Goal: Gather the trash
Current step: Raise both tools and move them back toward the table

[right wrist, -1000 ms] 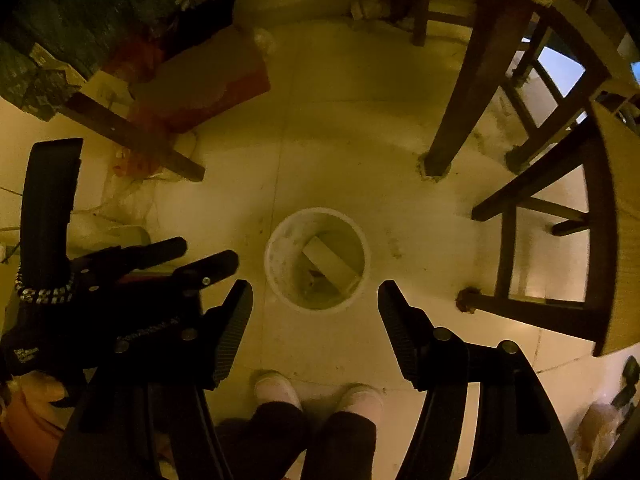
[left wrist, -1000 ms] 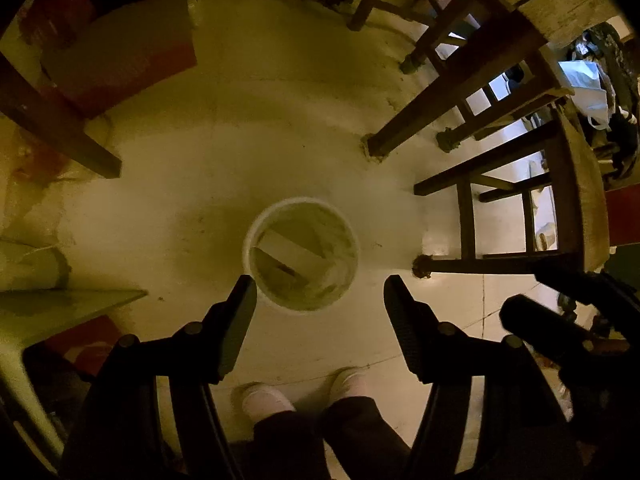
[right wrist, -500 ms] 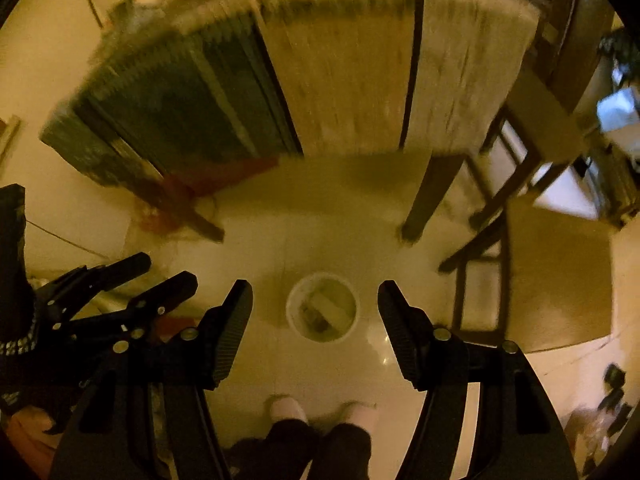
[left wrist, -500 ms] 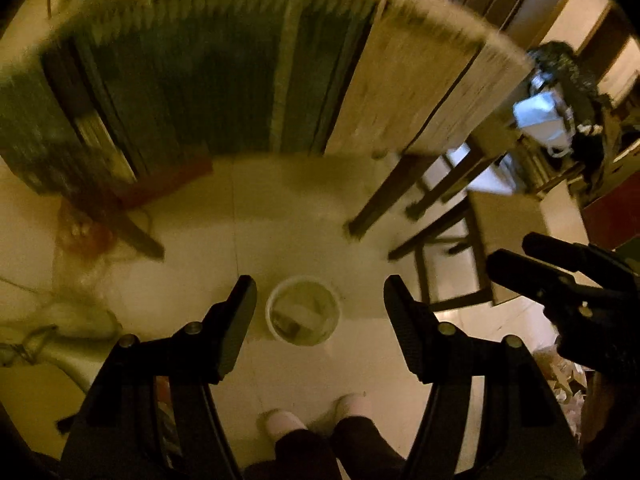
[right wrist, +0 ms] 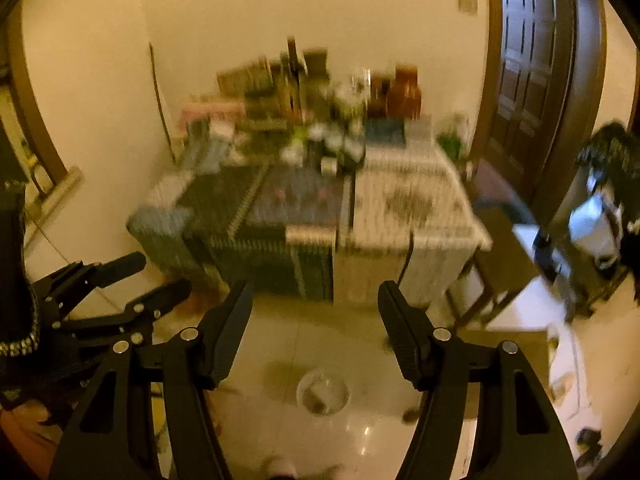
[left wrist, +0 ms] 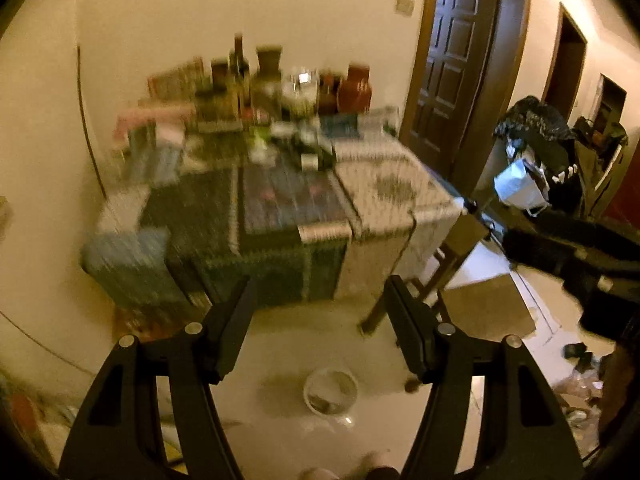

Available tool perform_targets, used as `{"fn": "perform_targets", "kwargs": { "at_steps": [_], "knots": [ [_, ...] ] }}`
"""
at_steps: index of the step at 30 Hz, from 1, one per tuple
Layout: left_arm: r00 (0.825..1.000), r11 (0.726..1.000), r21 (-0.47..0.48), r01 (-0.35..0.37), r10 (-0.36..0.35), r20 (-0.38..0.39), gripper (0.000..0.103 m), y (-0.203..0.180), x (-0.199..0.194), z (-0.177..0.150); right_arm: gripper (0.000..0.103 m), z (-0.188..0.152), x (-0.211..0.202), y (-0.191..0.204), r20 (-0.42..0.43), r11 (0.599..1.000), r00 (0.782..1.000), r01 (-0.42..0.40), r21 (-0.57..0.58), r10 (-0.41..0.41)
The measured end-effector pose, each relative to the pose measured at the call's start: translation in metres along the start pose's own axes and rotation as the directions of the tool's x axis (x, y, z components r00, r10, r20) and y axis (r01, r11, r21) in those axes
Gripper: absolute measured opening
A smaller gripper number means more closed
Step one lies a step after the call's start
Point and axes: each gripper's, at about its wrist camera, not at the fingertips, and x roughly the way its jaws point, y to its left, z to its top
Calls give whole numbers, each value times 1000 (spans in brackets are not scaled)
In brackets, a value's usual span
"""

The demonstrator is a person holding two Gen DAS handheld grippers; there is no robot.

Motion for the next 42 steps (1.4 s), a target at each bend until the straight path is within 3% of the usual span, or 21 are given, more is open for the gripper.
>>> {"fn": "perform_targets", "kwargs": {
  "at_steps": [5,9,14,16,18,20,29,42],
  "knots": [
    [993,1000,6,13,-13,115,65,3,-49,30,64,28,-49,14,138,997,988,72,-13,-70],
    [980,999,-1,45,-44,194,65,5,-85,53,64,37,-73,24,215,997,974,74,0,-72],
    [959,999,39,8,-18,282,73,1,-116,65,70,43,-87,24,276,998,959,56,23,-60],
    [955,999,45,4,-17,297,84,1,-123,68,70,46,-88,21,296,998,954,44,40,-54],
    [949,999,42,2,-15,314,87,2,-126,70,73,49,-89,16,312,998,949,39,55,-54],
    [948,999,40,-1,-12,319,87,2,-124,75,79,54,-88,9,328,997,943,36,68,-56],
    [941,1000,-25,-8,15,338,87,2,-89,110,79,87,-57,-31,371,994,926,34,108,-72],
    [921,993,-92,-80,109,373,87,-22,-13,205,79,160,8,-97,319,999,948,-28,21,20]
  ]
}}
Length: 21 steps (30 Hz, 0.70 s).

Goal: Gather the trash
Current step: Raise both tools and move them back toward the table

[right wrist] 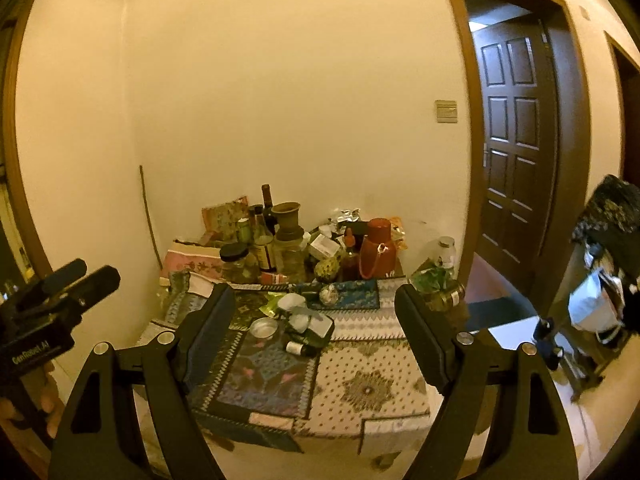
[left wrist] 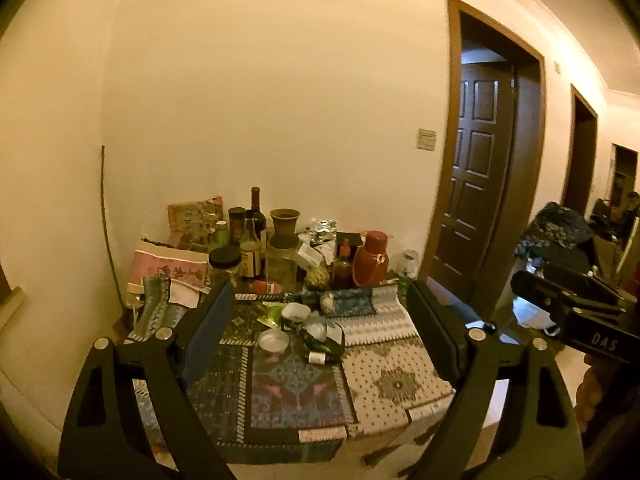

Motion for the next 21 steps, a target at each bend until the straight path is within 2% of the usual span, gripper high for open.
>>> {"fn": "perform_targets", "kwargs": {
  "at_steps": [2,4,6,10,15,21],
  "knots": [
    [1000,1000,-12,-22,21,-11,87,-3,15,1,81,3,13,-6,-15,1000,1000,-6,-13,6],
    [999,999,-23,-45,44,-32,87,-6,30,1,95,5,25,-12,-30,1000,999,-18,-19,17],
    [996,997,-31,-70,68,-49,87,-7,43,-1,100,6,35,-18,-36,999,999,-32,-16,32],
    [989,992,-49,-114,109,-98,87,-3,66,-8,101,5,61,-22,-94,998,994,-52,-23,50],
    [981,988,-77,-137,124,-152,88,11,95,-13,101,3,93,-21,-155,996,985,-85,-14,82],
    [973,988,-76,-133,116,-202,87,43,135,-19,101,-5,132,-6,-224,997,972,-70,-13,66]
  ]
}}
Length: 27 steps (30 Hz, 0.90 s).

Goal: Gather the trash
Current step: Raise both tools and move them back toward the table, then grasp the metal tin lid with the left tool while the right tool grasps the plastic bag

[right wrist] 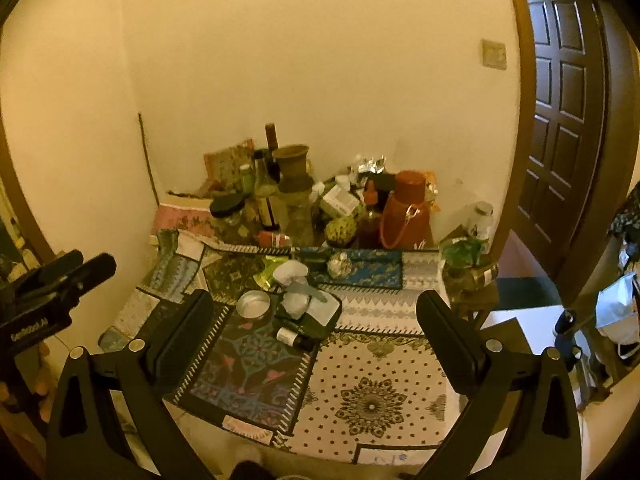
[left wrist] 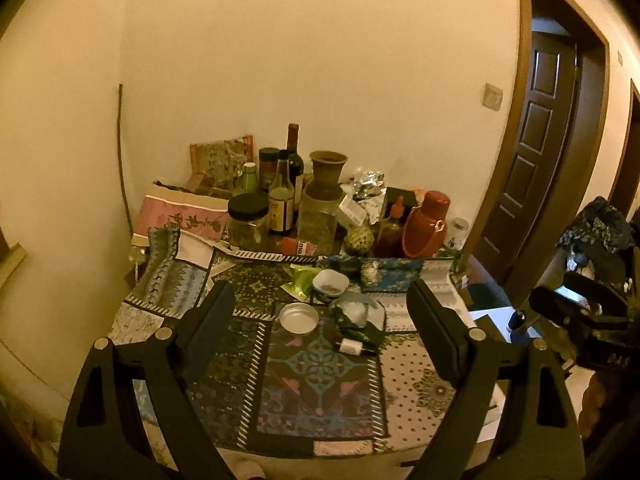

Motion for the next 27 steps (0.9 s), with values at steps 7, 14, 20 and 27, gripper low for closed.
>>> {"fn": "perform_targets", "kwargs": {
  "at_steps": [7,14,20,27],
  "knots": [
    [997,998,32,45,-42,-68,87,40,68,18,101,3,62,19,-92,996,996,-6,88,14],
    [971,997,25,76,-69,-227,87,84,158,13,101,-10,161,40,-226,992,971,101,79,-80],
    [926,998,3,68,-63,-372,87,109,236,-15,100,-35,247,41,-344,985,930,161,70,-127],
    [863,995,-36,97,-102,-495,85,112,298,-52,100,-57,301,37,-423,976,894,202,81,-150]
  ]
}}
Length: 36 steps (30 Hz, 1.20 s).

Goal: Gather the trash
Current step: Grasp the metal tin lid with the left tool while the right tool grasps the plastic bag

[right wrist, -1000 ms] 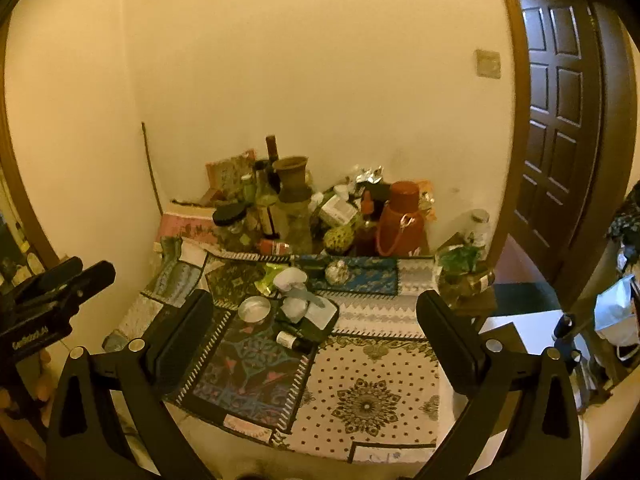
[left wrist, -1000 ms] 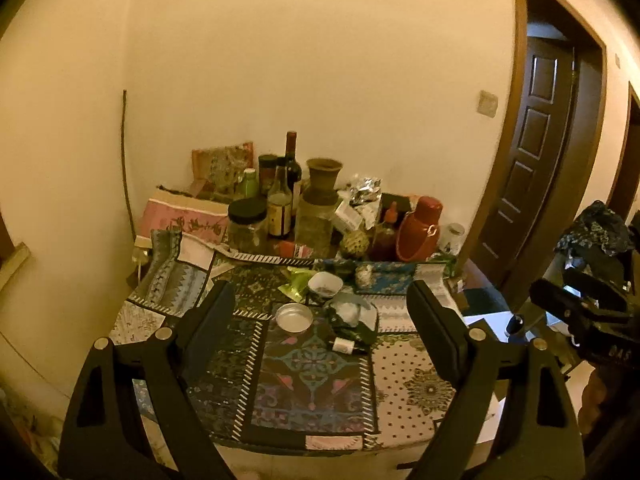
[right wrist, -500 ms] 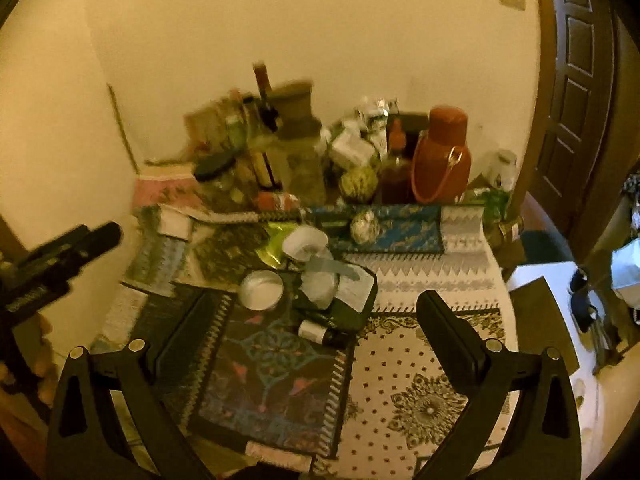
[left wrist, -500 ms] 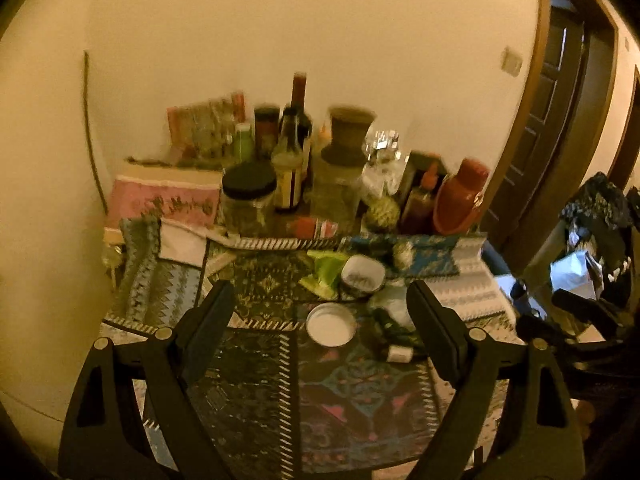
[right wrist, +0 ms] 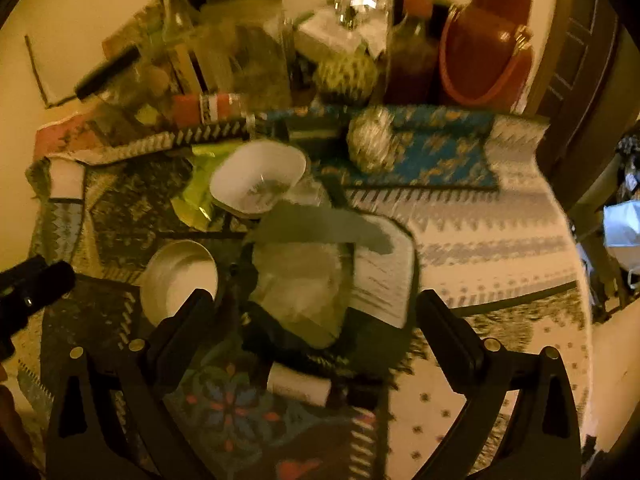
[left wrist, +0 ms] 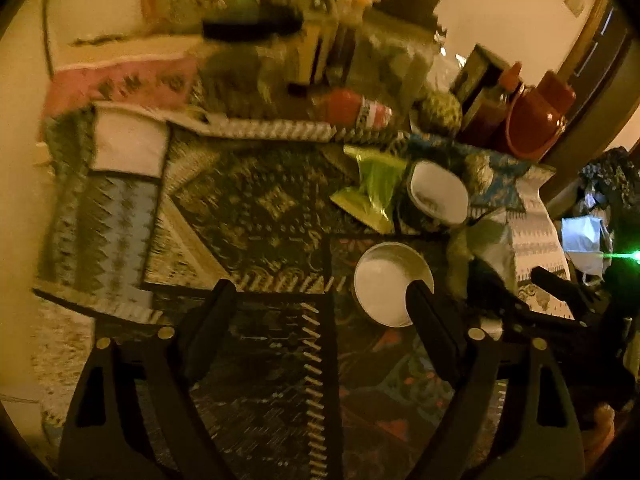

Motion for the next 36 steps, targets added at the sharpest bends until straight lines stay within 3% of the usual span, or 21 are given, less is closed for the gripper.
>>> {"fn": "perform_targets", "kwargs": {
  "at_steps": [4,6,9,13,19,23,25,29,36],
  "knots": [
    [998,999,27,29,-27,-60,77,-7,24,-1,99,0,18,5,-27,995,995,94,-20,-95],
    [995,998,45,41,-37,-90,73,-11,33,-1,93,1,21,2,-33,994,993,111,2,-111],
    [993,997,57,53,-47,-109,67,-16,43,-3,79,2,25,-2,-51,997,996,75,36,-73],
    [987,996,31,80,-75,-146,44,-17,54,-5,57,7,15,-9,-29,998,999,33,56,-31],
    [983,996,-2,91,-90,-157,32,-18,62,-6,36,12,-9,-25,-2,995,999,-53,86,54],
    [982,995,-18,96,-97,-161,23,-22,67,-7,31,14,-33,-31,54,994,997,-56,90,51],
    [983,995,-20,98,-100,-157,13,-24,68,-8,30,16,-49,-37,88,994,995,-62,93,54],
    [987,997,-25,68,-71,-145,1,-28,71,-10,29,16,-76,-47,136,992,989,-70,104,56],
    [994,999,27,21,-18,-105,1,-42,51,-16,28,3,-116,-66,192,990,980,-80,118,56]
  ]
}}
